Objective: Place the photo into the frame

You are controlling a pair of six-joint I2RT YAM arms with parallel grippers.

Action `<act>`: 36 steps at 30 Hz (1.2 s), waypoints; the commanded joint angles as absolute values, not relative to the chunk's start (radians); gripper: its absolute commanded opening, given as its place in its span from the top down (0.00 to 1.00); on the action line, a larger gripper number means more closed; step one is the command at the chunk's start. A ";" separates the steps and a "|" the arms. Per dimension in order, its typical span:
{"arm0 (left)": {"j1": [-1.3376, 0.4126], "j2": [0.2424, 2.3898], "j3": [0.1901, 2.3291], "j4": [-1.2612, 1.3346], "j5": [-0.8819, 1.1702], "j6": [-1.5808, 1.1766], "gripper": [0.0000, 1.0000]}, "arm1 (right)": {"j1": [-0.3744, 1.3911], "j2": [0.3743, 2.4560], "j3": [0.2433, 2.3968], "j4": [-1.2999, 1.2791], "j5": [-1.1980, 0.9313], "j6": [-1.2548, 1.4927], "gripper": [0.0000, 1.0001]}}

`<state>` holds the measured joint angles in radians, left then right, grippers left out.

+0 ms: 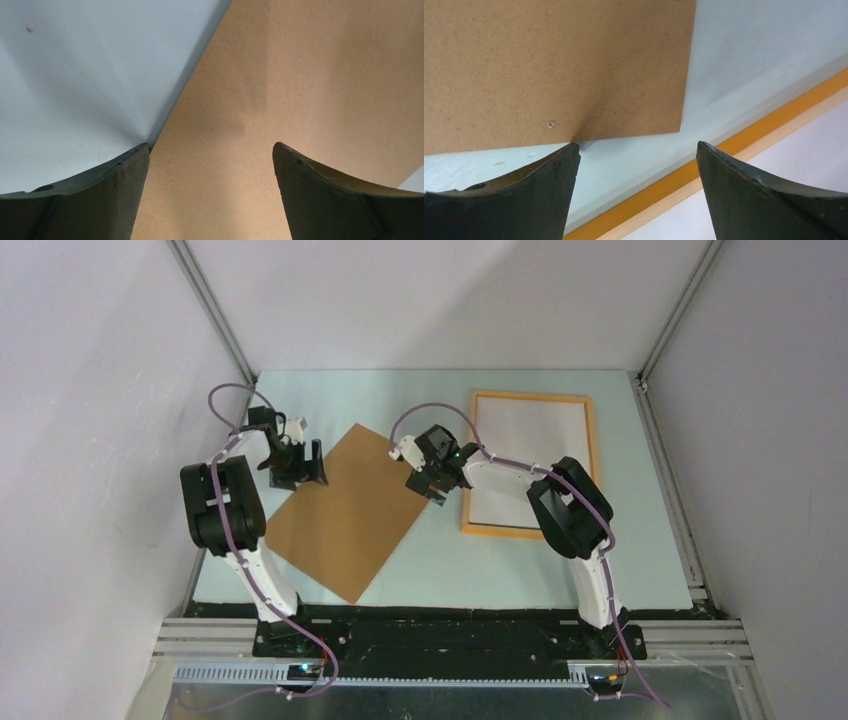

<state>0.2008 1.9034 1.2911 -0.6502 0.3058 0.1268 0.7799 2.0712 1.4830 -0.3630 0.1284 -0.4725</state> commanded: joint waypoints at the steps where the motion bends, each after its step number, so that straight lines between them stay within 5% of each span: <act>1: 0.200 1.870 1.197 -0.718 0.429 0.131 0.05 | 0.738 2.161 1.603 -0.387 0.141 -0.467 0.09; 11: 0.204 1.811 1.070 -0.723 0.584 0.128 0.07 | 0.666 2.186 1.753 -0.478 0.090 -0.431 0.09; 22: 0.242 1.732 1.072 -0.723 0.534 0.097 0.05 | 0.614 1.990 1.719 -0.597 -0.181 -0.249 0.08; 36: 0.242 1.775 1.174 -0.711 0.509 0.059 0.03 | 0.556 2.060 1.685 -0.630 -0.546 0.055 0.09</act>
<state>0.2344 1.7683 1.1229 -0.7174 0.5220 0.0780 0.5655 2.0270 1.7069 -0.6281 -0.4316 -0.0479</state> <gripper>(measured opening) 0.966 0.914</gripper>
